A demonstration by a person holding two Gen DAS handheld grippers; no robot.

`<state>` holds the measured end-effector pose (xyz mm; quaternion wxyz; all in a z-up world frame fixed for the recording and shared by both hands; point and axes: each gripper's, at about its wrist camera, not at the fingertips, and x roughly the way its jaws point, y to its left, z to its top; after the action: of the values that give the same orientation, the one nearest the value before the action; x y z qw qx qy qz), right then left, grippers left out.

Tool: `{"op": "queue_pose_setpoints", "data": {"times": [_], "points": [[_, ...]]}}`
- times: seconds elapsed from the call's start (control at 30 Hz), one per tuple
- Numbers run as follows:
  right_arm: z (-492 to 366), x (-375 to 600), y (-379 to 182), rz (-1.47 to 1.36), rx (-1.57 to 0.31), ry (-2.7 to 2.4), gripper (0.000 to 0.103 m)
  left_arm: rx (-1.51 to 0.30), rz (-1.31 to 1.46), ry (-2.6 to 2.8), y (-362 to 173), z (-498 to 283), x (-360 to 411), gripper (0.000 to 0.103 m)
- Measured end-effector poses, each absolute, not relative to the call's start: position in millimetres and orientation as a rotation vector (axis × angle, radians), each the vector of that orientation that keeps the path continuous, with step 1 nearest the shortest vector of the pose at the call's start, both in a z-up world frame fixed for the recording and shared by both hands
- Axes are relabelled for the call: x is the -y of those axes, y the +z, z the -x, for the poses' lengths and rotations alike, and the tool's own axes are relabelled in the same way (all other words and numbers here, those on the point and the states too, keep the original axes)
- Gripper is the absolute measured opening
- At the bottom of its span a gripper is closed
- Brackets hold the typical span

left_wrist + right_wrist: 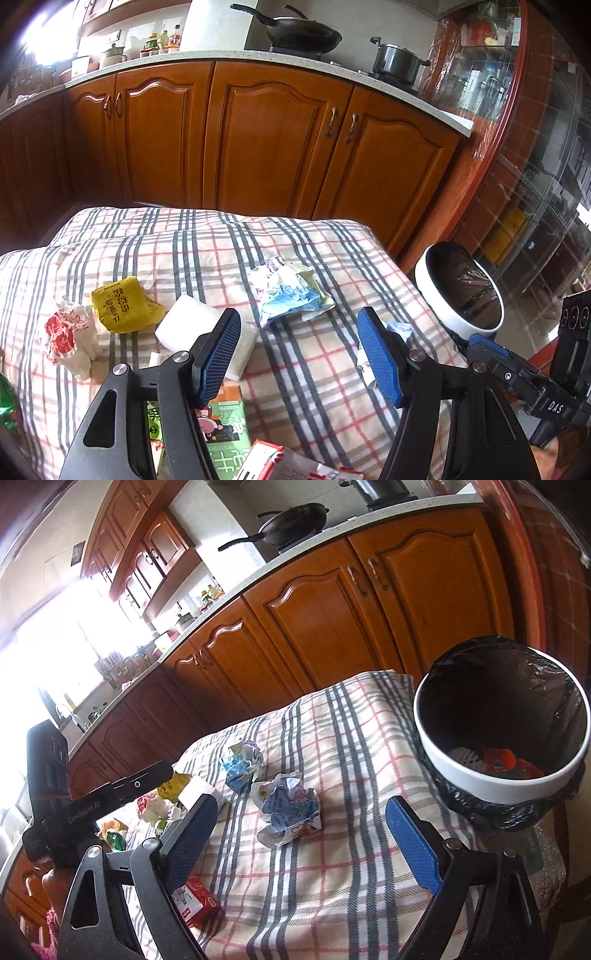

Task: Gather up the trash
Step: 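Grasp the crumpled blue paper with the left tool while the right tool grasps another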

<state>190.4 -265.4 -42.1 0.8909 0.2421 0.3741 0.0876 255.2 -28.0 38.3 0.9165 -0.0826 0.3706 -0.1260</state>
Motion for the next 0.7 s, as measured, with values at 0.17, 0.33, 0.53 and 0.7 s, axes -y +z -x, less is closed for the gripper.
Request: {"op": "queue_pose_setpoints", "data": {"times": [0.17,0.33,0.53,0.7], "points": [[-201,252,-46,-0.47,-0.806,0.202,0.09,-0.794,0.188,-0.264,36,-273,27,0.065],[-216,237,-55,-0.413,-0.862,0.22,0.084,-0.848,0.19,-0.258,29,-300,32,0.065],[-237,230,-79,-0.385,-0.954,0.248,0.074,-0.931,0.173,-0.228,16,-337,42,0.065],[-244,237,-90,-0.412,-0.986,0.248,0.047,-0.985,0.13,-0.214,10,-361,53,0.063]]}}
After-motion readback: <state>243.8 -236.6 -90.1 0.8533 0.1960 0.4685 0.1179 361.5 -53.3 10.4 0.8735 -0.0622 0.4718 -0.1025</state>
